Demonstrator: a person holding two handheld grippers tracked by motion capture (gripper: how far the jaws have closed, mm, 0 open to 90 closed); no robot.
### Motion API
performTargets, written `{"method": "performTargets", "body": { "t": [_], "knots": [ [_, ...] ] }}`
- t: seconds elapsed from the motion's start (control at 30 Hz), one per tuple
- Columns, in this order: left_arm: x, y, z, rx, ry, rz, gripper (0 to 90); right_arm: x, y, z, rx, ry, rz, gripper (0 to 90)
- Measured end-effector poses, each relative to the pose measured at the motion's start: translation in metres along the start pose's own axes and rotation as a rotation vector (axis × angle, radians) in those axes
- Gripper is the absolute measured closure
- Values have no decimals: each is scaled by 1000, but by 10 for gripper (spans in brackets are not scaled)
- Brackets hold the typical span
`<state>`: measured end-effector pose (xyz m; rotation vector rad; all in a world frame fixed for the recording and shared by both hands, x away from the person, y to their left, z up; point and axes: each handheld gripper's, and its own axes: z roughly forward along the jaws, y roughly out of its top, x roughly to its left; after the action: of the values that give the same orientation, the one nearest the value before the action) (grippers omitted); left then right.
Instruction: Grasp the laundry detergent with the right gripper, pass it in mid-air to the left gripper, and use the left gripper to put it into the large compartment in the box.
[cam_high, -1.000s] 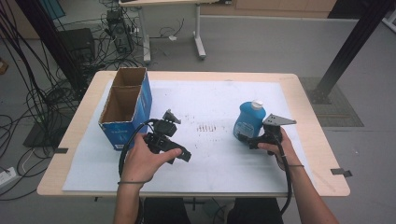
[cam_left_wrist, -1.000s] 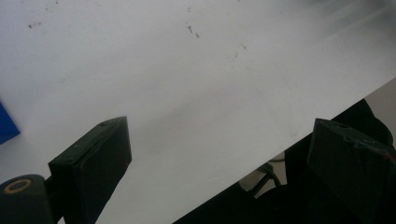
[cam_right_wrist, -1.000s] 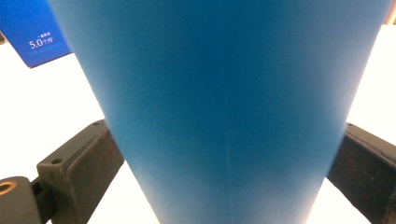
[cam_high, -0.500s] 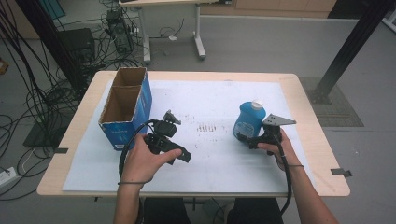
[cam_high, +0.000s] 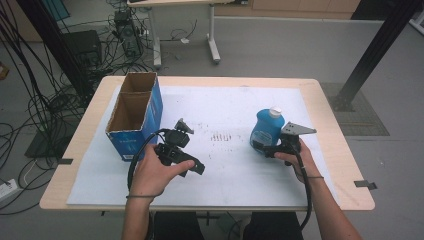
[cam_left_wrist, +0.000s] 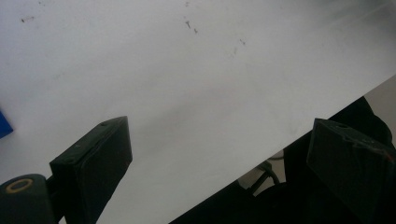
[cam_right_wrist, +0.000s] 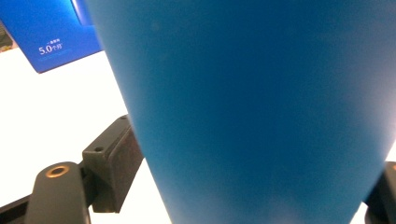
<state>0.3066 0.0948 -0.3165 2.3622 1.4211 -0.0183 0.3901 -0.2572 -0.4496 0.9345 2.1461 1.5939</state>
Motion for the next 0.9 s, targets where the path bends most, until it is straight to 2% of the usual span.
{"method": "performTargets", "body": {
  "t": [0.3, 0.9],
  "knots": [
    [-1, 1, 1, 2, -4, 2, 73, -2, 0, -1, -6, -20, 5, 301],
    [1, -2, 0, 1, -6, -3, 75, -2, 0, 2, -13, -50, 2, 382]
  ]
}}
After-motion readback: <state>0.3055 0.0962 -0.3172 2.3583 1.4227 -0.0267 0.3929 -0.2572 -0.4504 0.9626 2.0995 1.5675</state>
